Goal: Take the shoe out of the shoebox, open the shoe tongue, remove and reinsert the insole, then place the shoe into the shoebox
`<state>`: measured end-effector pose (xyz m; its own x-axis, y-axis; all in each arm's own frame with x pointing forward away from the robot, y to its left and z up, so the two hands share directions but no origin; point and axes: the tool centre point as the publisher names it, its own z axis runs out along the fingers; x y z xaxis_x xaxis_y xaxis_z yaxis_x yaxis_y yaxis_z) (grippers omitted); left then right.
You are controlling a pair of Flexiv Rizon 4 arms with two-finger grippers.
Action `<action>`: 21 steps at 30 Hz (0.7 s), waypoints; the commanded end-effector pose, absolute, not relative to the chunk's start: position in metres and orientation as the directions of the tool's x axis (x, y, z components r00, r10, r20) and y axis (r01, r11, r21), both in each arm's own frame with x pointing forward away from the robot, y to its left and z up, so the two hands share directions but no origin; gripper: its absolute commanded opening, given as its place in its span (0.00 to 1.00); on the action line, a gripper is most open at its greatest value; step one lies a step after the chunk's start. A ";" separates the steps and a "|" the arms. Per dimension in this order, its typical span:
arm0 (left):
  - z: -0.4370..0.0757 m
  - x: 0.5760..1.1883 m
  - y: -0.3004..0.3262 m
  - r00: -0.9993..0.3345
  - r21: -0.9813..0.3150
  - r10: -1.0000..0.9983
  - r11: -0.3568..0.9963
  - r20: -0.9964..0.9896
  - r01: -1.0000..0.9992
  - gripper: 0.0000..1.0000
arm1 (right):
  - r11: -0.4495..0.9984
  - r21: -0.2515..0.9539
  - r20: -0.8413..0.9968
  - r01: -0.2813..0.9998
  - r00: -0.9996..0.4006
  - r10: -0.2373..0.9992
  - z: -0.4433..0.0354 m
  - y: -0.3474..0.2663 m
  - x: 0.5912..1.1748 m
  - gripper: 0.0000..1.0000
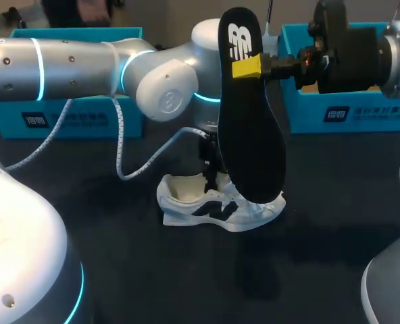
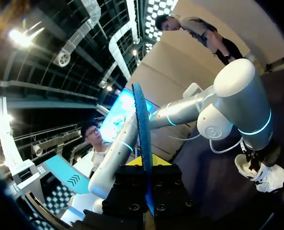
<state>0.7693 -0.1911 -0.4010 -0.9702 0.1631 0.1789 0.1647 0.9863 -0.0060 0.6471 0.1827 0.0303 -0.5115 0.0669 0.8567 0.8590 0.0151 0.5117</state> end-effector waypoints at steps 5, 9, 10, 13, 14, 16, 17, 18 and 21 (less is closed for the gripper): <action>-0.402 0.773 -0.187 -0.967 -0.001 0.172 0.985 0.186 0.175 0.31 | 0.017 0.509 0.858 0.860 -0.509 0.071 0.031 0.186 0.649 0.00; -0.405 0.770 -0.187 -0.962 -0.009 0.180 0.983 0.206 0.182 0.00 | 0.017 0.509 0.858 0.860 -0.509 0.071 0.031 0.186 0.649 0.00; -0.405 0.770 -0.186 -0.959 -0.012 0.186 0.982 0.215 0.188 0.00 | 0.017 0.509 0.858 0.860 -0.509 0.071 0.031 0.186 0.649 0.00; -0.400 0.769 -0.182 -0.937 -0.028 0.251 0.967 0.244 0.252 0.00 | 0.017 0.509 0.858 0.860 -0.509 0.071 0.031 0.186 0.649 0.00; -0.398 0.769 -0.181 -0.927 -0.029 0.281 0.959 0.250 0.283 0.00 | 0.017 0.509 0.858 0.860 -0.509 0.071 0.031 0.186 0.649 0.00; -0.393 0.770 -0.179 -0.889 -0.033 0.341 0.937 0.305 0.348 0.00 | 0.017 0.509 0.858 0.860 -0.509 0.071 0.031 0.186 0.649 0.00; -0.388 0.772 -0.179 -0.853 -0.027 0.400 0.909 0.336 0.416 0.00 | 0.017 0.509 0.858 0.860 -0.509 0.071 0.031 0.186 0.649 0.00; -0.384 0.773 -0.179 -0.823 -0.022 0.429 0.890 0.373 0.455 0.00 | 0.017 0.509 0.858 0.860 -0.509 0.071 0.031 0.186 0.649 0.00; -0.372 0.774 -0.181 -0.740 -0.022 0.524 0.822 0.422 0.570 0.00 | 0.017 0.509 0.858 0.860 -0.509 0.071 0.031 0.186 0.649 0.00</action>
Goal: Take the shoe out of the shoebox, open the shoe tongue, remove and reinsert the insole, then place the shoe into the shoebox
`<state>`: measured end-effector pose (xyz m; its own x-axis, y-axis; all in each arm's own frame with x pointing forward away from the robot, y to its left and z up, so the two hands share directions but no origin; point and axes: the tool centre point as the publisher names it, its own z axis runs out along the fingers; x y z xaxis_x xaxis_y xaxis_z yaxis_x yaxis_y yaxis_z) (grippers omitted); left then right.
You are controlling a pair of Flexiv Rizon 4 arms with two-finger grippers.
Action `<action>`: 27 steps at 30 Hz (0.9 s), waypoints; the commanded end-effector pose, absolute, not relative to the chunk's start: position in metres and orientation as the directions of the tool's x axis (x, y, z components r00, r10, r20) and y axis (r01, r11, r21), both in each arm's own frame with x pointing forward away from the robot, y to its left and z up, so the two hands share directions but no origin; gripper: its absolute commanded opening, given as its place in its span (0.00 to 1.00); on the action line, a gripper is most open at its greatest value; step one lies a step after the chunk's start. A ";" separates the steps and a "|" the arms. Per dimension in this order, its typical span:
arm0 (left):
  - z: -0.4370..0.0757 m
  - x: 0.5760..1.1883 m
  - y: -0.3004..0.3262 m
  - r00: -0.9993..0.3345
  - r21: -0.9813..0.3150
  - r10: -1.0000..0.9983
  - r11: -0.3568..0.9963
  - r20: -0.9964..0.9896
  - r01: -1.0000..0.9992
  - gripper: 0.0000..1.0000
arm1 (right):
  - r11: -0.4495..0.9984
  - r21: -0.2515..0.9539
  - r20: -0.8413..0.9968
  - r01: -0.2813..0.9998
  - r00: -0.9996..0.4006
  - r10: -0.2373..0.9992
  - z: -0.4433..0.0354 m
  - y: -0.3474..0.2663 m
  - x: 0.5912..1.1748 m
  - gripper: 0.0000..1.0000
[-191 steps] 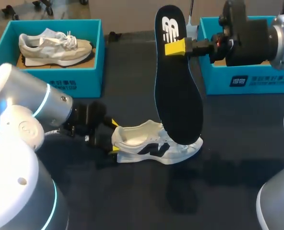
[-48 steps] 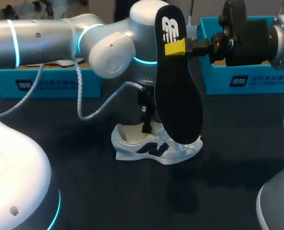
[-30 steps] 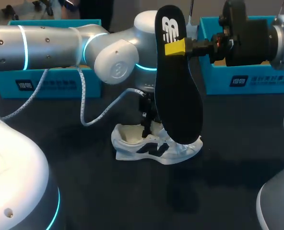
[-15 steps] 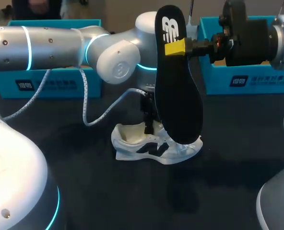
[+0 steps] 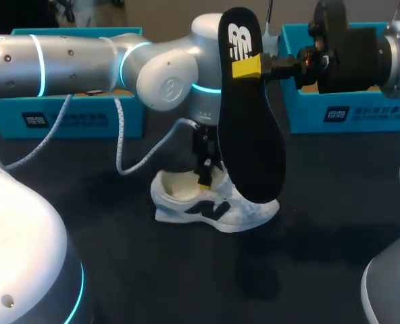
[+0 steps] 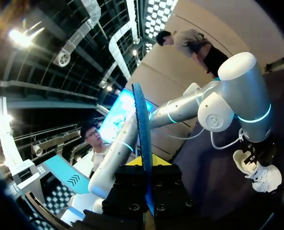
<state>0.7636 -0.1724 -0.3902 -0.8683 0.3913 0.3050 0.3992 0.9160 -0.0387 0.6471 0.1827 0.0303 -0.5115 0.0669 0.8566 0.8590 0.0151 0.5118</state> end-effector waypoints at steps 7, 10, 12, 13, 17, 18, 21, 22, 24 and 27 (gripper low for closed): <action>-0.344 0.769 -0.179 -0.393 -0.037 0.841 0.436 0.373 0.899 0.00 | 0.017 0.509 0.858 0.860 -0.509 0.071 0.031 0.186 0.649 0.00; -0.333 0.764 -0.175 -0.201 -0.046 0.922 0.229 0.331 0.972 0.00 | 0.017 0.509 0.858 0.860 -0.509 0.071 0.031 0.186 0.649 0.00; -0.333 0.764 -0.175 -0.201 -0.046 0.922 0.229 0.331 0.972 0.00 | 0.017 0.509 0.858 0.860 -0.509 0.071 0.031 0.186 0.649 0.00; -0.333 0.764 -0.175 -0.201 -0.046 0.922 0.229 0.331 0.972 0.00 | 0.017 0.509 0.858 0.860 -0.509 0.071 0.031 0.186 0.649 0.00; -0.333 0.764 -0.175 -0.201 -0.046 0.922 0.229 0.331 0.972 0.00 | 0.017 0.509 0.858 0.860 -0.509 0.071 0.031 0.186 0.649 0.00; -0.333 0.764 -0.175 -0.201 -0.046 0.922 0.229 0.331 0.972 0.00 | 0.017 0.509 0.858 0.860 -0.509 0.071 0.031 0.186 0.649 0.00; -0.333 0.764 -0.175 -0.201 -0.046 0.922 0.229 0.331 0.972 0.00 | 0.017 0.509 0.858 0.860 -0.509 0.071 0.031 0.186 0.649 0.00; -0.333 0.764 -0.175 -0.201 -0.046 0.922 0.229 0.331 0.972 0.00 | 0.017 0.509 0.858 0.860 -0.509 0.071 0.031 0.186 0.649 0.00; -0.333 0.764 -0.175 -0.201 -0.046 0.922 0.229 0.331 0.972 0.00 | 0.017 0.509 0.858 0.860 -0.509 0.071 0.031 0.186 0.649 0.00; -0.333 0.764 -0.175 -0.201 -0.046 0.922 0.229 0.331 0.972 0.00 | 0.017 0.509 0.858 0.860 -0.509 0.071 0.031 0.186 0.649 0.00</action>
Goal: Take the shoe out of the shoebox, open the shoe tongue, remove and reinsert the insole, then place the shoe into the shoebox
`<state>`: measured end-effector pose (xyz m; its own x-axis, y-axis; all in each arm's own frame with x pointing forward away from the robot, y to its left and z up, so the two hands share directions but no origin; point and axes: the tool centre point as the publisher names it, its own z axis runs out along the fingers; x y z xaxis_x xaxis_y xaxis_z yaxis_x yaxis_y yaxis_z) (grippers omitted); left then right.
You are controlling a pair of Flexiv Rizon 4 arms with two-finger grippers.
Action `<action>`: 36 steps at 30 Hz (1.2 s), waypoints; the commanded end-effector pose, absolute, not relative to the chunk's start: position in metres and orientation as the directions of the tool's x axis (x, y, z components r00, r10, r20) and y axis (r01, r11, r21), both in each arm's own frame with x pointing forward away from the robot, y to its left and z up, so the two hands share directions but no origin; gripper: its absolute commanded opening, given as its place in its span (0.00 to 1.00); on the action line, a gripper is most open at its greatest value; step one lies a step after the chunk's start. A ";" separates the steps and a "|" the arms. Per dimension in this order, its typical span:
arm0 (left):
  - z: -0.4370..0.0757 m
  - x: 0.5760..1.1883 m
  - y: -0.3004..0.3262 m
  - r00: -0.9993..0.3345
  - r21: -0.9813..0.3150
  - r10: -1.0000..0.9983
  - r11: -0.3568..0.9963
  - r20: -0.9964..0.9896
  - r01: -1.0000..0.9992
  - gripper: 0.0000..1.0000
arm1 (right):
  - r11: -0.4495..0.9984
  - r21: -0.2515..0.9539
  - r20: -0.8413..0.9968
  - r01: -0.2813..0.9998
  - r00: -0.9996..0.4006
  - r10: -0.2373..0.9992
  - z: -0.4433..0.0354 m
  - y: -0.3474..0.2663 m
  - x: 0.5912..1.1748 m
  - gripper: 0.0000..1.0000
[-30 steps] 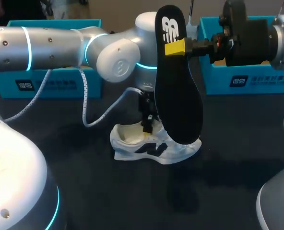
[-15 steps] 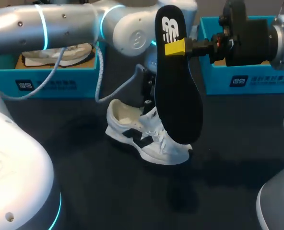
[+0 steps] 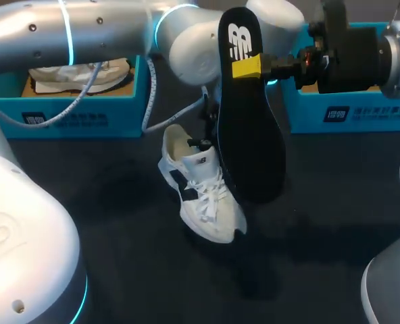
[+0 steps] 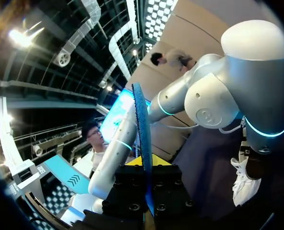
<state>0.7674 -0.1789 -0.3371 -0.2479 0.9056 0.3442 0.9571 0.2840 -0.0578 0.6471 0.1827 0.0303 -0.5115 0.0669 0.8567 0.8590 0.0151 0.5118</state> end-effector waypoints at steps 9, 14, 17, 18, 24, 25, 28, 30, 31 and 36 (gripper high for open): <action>-0.342 0.784 -0.189 -0.048 -0.076 0.937 0.079 0.346 0.994 0.00 | 0.017 0.509 0.858 0.860 -0.509 0.071 0.031 0.186 0.649 0.00; -0.349 0.788 -0.200 0.019 -0.054 0.931 0.001 0.363 0.999 0.00 | 0.017 0.509 0.858 0.860 -0.509 0.071 0.031 0.186 0.649 0.00; -0.351 0.793 -0.206 0.097 -0.079 0.936 -0.074 0.338 0.994 0.00 | 0.017 0.509 0.858 0.860 -0.509 0.071 0.031 0.186 0.649 0.00; -0.351 0.795 -0.209 0.089 -0.055 0.928 -0.074 0.362 0.996 0.00 | 0.017 0.509 0.858 0.860 -0.509 0.071 0.031 0.186 0.649 0.00; -0.358 0.800 -0.225 0.080 -0.006 0.936 -0.083 0.342 0.997 0.00 | 0.017 0.509 0.858 0.860 -0.509 0.071 0.031 0.186 0.649 0.00; -0.361 0.800 -0.228 0.079 -0.009 0.939 -0.081 0.335 0.997 0.00 | 0.017 0.509 0.858 0.860 -0.509 0.071 0.031 0.186 0.649 0.00; -0.374 0.799 -0.238 0.057 -0.015 0.939 -0.056 0.338 0.998 0.00 | 0.017 0.509 0.858 0.860 -0.509 0.071 0.031 0.186 0.649 0.00; -0.378 0.795 -0.242 0.045 -0.001 0.940 -0.047 0.339 0.999 0.00 | 0.017 0.509 0.858 0.860 -0.509 0.071 0.031 0.186 0.649 0.00; -0.379 0.792 -0.244 0.042 0.009 0.936 -0.048 0.348 0.999 0.00 | 0.017 0.509 0.858 0.860 -0.509 0.071 0.031 0.186 0.649 0.00; -0.381 0.777 -0.245 0.039 0.028 0.939 -0.051 0.340 0.998 0.00 | 0.017 0.509 0.858 0.860 -0.509 0.071 0.031 0.186 0.649 0.00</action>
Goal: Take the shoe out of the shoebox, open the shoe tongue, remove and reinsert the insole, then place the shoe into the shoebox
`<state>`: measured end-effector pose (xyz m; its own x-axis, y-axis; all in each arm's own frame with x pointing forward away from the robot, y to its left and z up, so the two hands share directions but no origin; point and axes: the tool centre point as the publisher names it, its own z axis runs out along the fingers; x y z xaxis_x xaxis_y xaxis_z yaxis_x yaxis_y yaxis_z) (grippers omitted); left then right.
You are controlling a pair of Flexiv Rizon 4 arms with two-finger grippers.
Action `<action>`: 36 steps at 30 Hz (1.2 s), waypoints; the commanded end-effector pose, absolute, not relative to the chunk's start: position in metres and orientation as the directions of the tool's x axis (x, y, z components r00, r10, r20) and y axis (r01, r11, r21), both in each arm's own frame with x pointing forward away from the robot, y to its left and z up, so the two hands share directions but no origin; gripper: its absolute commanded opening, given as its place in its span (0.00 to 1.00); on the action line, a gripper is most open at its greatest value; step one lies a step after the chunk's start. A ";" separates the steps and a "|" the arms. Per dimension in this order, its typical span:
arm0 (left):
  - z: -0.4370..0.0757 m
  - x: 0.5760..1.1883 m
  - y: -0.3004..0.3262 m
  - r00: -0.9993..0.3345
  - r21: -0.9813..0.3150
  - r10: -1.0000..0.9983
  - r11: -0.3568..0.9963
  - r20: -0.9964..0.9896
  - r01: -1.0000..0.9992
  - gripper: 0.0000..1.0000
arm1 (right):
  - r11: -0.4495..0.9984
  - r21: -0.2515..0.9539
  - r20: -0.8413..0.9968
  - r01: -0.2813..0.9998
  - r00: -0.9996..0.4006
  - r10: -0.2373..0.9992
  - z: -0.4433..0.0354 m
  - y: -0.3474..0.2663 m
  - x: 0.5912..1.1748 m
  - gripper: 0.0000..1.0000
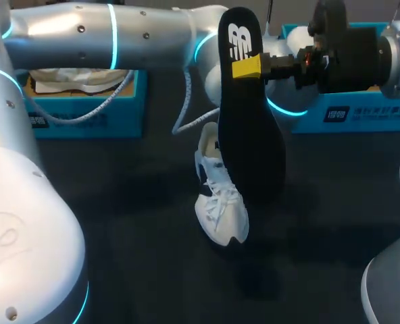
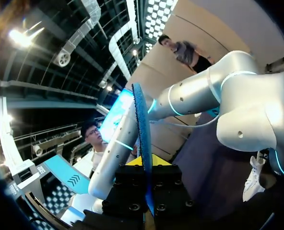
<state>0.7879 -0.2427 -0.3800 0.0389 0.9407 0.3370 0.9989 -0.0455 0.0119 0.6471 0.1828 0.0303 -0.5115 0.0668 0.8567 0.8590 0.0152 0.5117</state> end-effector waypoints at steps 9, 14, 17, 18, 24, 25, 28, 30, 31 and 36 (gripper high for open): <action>-0.391 0.757 -0.243 0.070 0.010 0.939 -0.077 0.337 0.997 0.00 | 0.017 0.509 0.858 0.860 -0.509 0.071 0.031 0.186 0.649 0.00; -0.400 0.755 -0.242 0.078 -0.005 0.940 -0.081 0.333 0.997 0.00 | 0.017 0.509 0.858 0.860 -0.509 0.071 0.031 0.186 0.649 0.00; -0.406 0.753 -0.241 0.091 -0.009 0.939 -0.093 0.331 0.996 0.00 | 0.017 0.509 0.858 0.860 -0.509 0.071 0.031 0.186 0.649 0.00; -0.407 0.753 -0.241 0.095 -0.009 0.938 -0.098 0.332 0.995 0.00 | 0.017 0.509 0.858 0.860 -0.509 0.071 0.031 0.186 0.649 0.00; -0.400 0.752 -0.238 0.084 -0.015 0.945 -0.084 0.315 0.996 1.00 | 0.017 0.509 0.858 0.860 -0.509 0.071 0.031 0.186 0.649 0.00; -0.397 0.753 -0.238 0.082 -0.013 0.947 -0.082 0.310 0.997 1.00 | 0.017 0.509 0.858 0.860 -0.509 0.071 0.031 0.186 0.649 0.00; -0.386 0.757 -0.237 0.068 -0.002 0.956 -0.070 0.286 0.998 1.00 | 0.017 0.509 0.858 0.860 -0.509 0.071 0.031 0.186 0.649 0.00; -0.383 0.760 -0.238 0.061 0.000 0.960 -0.064 0.273 0.998 1.00 | 0.017 0.509 0.858 0.860 -0.509 0.071 0.031 0.186 0.649 0.00; -0.382 0.761 -0.238 0.058 0.003 0.960 -0.061 0.272 0.998 1.00 | 0.017 0.509 0.858 0.860 -0.509 0.071 0.031 0.186 0.649 0.00; -0.381 0.763 -0.238 0.062 -0.027 0.967 -0.057 0.249 0.998 1.00 | 0.017 0.509 0.858 0.860 -0.509 0.071 0.031 0.186 0.649 0.00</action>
<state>0.7595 -0.2450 -0.3824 0.0560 0.9605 0.2726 0.9984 -0.0539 -0.0151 0.6471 0.1827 0.0303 -0.5116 0.0669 0.8566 0.8590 0.0151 0.5118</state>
